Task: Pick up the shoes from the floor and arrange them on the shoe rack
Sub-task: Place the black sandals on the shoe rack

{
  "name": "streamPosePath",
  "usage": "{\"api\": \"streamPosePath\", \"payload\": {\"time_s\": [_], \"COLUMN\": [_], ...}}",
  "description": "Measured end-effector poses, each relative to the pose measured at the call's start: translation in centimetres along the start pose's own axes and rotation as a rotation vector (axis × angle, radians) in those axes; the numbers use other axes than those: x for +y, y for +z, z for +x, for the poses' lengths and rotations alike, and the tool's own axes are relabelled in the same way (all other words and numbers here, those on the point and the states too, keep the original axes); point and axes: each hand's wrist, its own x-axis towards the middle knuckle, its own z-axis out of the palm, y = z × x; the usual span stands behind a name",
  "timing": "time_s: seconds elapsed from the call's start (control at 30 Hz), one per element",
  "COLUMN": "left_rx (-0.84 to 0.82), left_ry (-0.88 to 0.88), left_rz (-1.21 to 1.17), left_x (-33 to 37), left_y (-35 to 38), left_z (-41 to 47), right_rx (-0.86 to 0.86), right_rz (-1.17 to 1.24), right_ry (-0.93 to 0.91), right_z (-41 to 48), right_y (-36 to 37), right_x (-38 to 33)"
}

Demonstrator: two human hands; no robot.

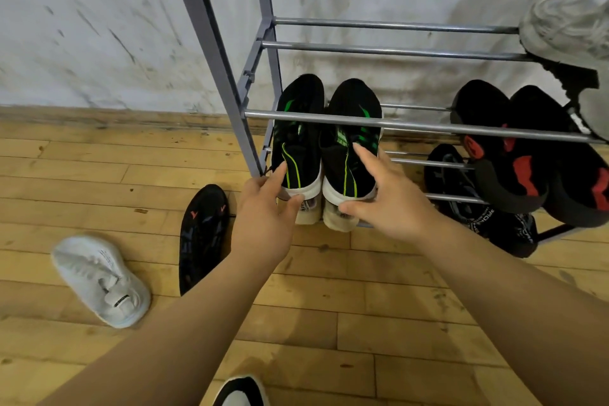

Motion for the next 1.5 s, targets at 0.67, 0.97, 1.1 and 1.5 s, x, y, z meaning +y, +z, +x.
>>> {"api": "streamPosePath", "payload": {"time_s": [0.67,0.97,1.1,1.5], "left_rx": [-0.197,-0.193,0.048,0.089], "left_ry": [-0.578,-0.625,-0.767,-0.108], "left_rz": [0.452,0.203,-0.498,-0.903], "left_x": [-16.2,-18.3,-15.0,8.1], "left_y": [-4.2,-3.9,-5.5,-19.2], "left_z": [-6.2,-6.4,-7.3,-15.8], "right_rx": [-0.256,-0.448,-0.483,-0.17], "right_rz": [-0.073,-0.167,-0.163,0.079], "right_ry": [0.019,0.044,-0.063,-0.41], "right_z": [-7.2,-4.6,-4.1,-13.1], "right_y": [11.2,12.2,10.4,-6.7], "right_x": [-1.3,-4.9,-7.6,-23.6]}}
